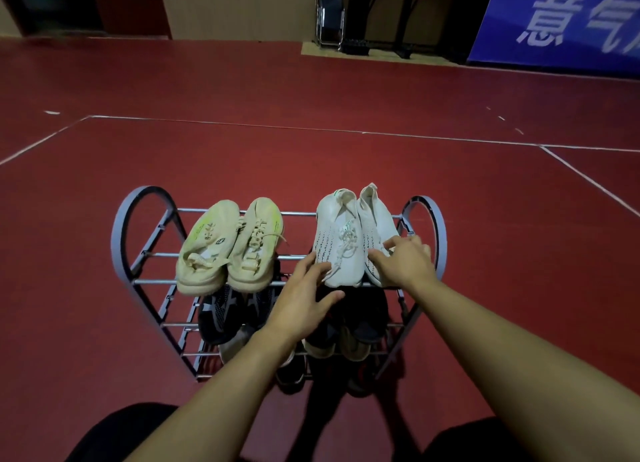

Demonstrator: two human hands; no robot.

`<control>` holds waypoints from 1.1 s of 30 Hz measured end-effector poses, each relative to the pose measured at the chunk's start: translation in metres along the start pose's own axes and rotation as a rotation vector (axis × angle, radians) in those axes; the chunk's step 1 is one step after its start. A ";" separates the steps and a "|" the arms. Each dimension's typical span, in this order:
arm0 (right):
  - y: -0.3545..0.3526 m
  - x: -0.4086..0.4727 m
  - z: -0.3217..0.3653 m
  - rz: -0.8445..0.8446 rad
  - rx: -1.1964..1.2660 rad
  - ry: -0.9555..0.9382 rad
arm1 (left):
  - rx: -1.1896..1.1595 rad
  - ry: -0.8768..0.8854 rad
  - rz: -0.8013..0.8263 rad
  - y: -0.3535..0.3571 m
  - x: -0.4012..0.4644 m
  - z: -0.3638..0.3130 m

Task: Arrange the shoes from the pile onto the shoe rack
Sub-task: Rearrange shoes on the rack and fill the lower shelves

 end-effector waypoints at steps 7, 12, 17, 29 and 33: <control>0.024 -0.079 0.018 -0.187 0.029 -0.396 | 0.117 -0.033 -0.093 -0.027 -0.045 0.000; 0.073 -0.129 0.010 -0.097 -0.078 -0.456 | 0.216 -0.304 0.328 -0.001 -0.097 0.039; 0.106 -0.152 0.011 0.189 -0.135 -0.381 | 0.221 -0.392 0.365 -0.011 -0.145 0.071; 0.169 -0.100 0.058 0.507 -0.015 -0.347 | -0.453 -0.644 -0.160 -0.034 -0.155 0.145; 0.215 -0.079 0.069 0.656 0.345 -0.244 | -0.724 -0.734 -0.252 -0.023 -0.144 0.170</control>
Point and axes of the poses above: each hand's wrist, its own x-axis towards the middle knuckle, its own y-axis out of the palm, z = x × y, the point moved 5 cm from there along x, towards the middle knuckle, and after that the axes turned 11 degrees about z, right-handed, at the moved point
